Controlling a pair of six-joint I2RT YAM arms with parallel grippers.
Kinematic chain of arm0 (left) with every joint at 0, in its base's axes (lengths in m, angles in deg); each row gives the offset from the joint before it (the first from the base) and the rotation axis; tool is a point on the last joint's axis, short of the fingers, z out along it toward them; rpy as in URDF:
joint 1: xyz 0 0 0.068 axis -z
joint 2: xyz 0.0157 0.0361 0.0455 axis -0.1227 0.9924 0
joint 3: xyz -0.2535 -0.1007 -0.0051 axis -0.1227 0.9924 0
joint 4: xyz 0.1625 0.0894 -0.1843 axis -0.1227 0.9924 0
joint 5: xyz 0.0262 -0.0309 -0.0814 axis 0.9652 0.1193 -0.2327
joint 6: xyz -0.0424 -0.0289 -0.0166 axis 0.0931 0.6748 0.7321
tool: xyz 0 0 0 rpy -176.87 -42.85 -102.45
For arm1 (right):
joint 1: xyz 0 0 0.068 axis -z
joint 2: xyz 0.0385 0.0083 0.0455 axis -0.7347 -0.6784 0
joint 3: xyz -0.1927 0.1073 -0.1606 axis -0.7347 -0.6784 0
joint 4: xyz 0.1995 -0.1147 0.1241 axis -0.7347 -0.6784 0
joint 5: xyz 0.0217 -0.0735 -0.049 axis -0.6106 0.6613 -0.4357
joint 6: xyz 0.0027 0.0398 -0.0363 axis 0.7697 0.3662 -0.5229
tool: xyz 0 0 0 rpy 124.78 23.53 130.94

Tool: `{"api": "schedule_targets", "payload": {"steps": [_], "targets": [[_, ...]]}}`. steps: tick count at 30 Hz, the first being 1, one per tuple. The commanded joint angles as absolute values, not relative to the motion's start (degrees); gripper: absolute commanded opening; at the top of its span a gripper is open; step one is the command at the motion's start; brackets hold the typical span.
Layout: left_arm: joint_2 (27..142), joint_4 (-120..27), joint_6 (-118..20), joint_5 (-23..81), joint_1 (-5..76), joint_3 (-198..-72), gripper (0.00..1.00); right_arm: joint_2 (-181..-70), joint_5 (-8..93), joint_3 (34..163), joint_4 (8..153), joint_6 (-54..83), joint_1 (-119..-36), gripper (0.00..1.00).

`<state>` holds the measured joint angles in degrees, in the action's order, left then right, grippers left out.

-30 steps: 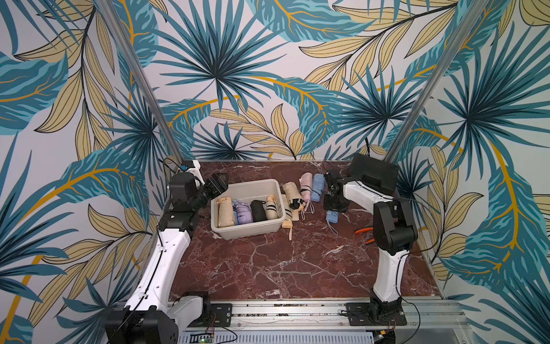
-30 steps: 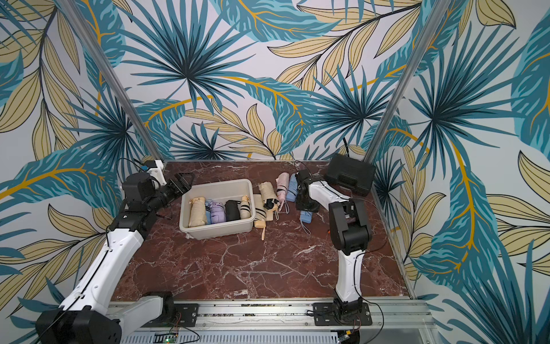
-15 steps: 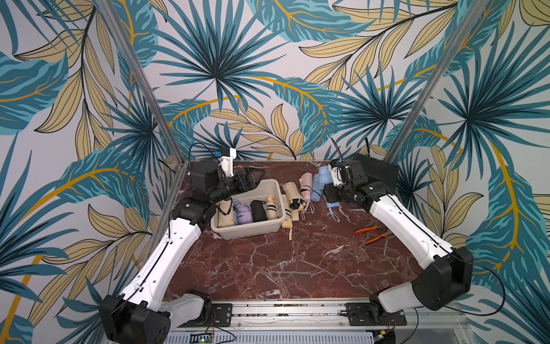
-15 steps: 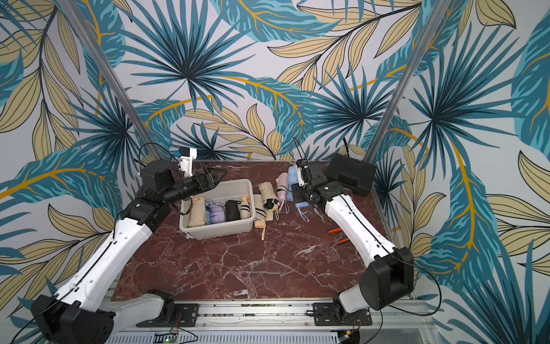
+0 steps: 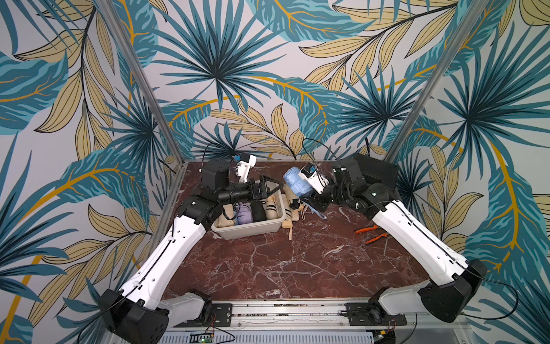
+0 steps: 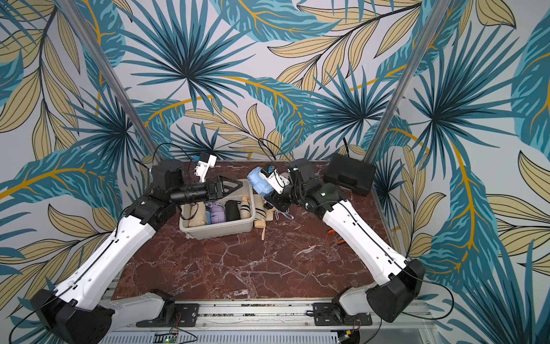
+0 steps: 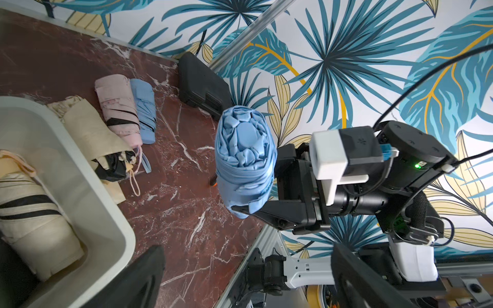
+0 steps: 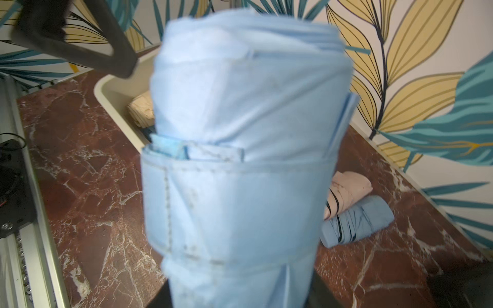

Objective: Put the umbrella into the storage box
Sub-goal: Pick up the umbrella from the center of the board.

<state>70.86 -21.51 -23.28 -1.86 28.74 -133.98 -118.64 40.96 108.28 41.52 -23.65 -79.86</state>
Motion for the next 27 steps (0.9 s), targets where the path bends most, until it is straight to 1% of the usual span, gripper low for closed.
{"api": "schedule_targets", "payload": {"steps": [1, 5, 8, 14, 18, 23, 25, 27], "targets": [[70.51, -23.52, -22.94, -4.42, 28.93, -131.92, 1.0, -120.29, 34.49, 110.9, 42.35, -27.75, -81.34, 0.34], [69.51, -28.32, -21.31, -3.91, 28.95, -129.33, 1.0, -123.06, 33.21, 114.21, 40.15, -29.14, -82.8, 0.34], [69.31, -30.35, -19.9, -3.29, 28.94, -128.53, 0.96, -124.81, 32.82, 116.91, 37.43, -30.5, -83.52, 0.34], [70.17, -28.72, -19.54, -1.19, 28.95, -128.84, 0.81, -126.06, 32.6, 117.93, 35.35, -33.34, -84.42, 0.32], [70.74, -29.63, -18.49, -0.76, 28.93, -127.89, 0.65, -126.59, 33.18, 117.84, 35.17, -34.34, -84.93, 0.32], [72.69, -29.06, -18.84, -0.64, 28.93, -128.91, 0.53, -127.03, 33.98, 118.1, 34.91, -35.85, -85.38, 0.32], [73.64, -29.06, -18.75, -0.82, 28.93, -129.43, 0.47, -127.04, 34.51, 118.12, 34.95, -36.11, -85.38, 0.33], [74.27, -28.59, -18.93, 0.17, 28.93, -129.99, 0.41, -127.1, 36.22, 118.32, 35.14, -35.37, -85.47, 0.37]]}}
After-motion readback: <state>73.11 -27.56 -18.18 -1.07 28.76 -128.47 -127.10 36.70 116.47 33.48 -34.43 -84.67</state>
